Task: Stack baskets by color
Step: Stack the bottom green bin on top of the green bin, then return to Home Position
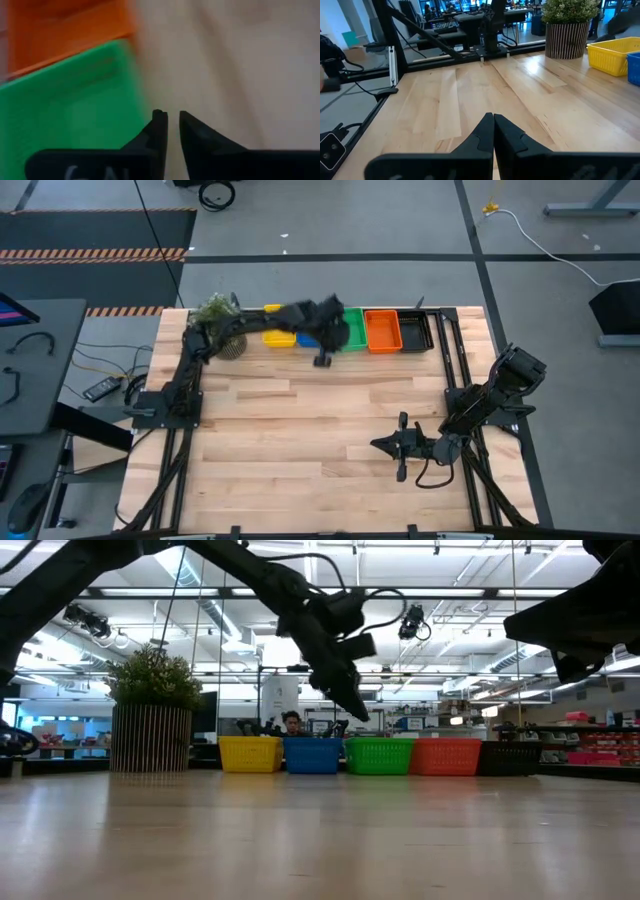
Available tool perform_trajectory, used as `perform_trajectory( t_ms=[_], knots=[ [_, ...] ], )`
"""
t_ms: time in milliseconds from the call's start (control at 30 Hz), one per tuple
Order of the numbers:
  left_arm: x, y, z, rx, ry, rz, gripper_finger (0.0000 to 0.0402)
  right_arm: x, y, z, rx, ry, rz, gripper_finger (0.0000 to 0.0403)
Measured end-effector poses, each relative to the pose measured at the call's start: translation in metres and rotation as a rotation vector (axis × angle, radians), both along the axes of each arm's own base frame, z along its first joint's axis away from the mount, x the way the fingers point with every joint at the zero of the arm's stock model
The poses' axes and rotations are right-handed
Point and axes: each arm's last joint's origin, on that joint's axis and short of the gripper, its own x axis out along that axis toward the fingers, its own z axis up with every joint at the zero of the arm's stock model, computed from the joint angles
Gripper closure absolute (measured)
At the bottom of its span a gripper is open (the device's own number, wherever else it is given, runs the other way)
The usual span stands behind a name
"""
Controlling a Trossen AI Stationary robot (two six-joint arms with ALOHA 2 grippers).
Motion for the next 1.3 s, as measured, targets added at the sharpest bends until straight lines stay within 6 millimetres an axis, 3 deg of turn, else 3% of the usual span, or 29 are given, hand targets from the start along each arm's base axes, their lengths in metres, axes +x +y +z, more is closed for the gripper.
perform_trajectory(
  t_ms=[133,233,367,633,833,933,1100,1300],
  knots=[
    [0.012,-0.037,-0.020,0.015,-0.027,-0.077,0.0373,0.000,0.000,0.000,-0.005,0.001,0.000,0.0396],
    [0.015,-0.046,-0.035,0.131,-0.052,-0.063,0.0392,0.000,0.000,0.000,-0.005,0.001,0.001,0.0396],
    [0.011,-0.038,-0.045,0.298,-0.045,0.051,0.0396,0.000,0.000,0.000,0.000,0.000,0.000,0.0396],
    [0.001,-0.012,-0.046,0.284,-0.032,0.133,0.0388,0.000,0.000,0.000,0.000,0.000,0.000,0.0396],
    [0.003,-0.019,-0.046,0.287,-0.027,0.122,0.0397,0.000,0.000,0.000,0.000,0.000,0.000,0.0396],
    [0.005,-0.033,-0.034,0.304,-0.039,0.106,0.0390,0.000,0.000,0.000,0.000,-0.001,-0.005,0.0396],
    [-0.001,-0.070,0.005,0.317,-0.050,0.109,0.0383,-0.001,-0.002,0.000,0.035,-0.013,-0.059,0.0398],
    [-0.033,-0.106,0.053,0.192,-0.008,0.161,0.0397,-0.004,-0.005,-0.001,0.077,-0.015,-0.049,0.0399]
  ],
)
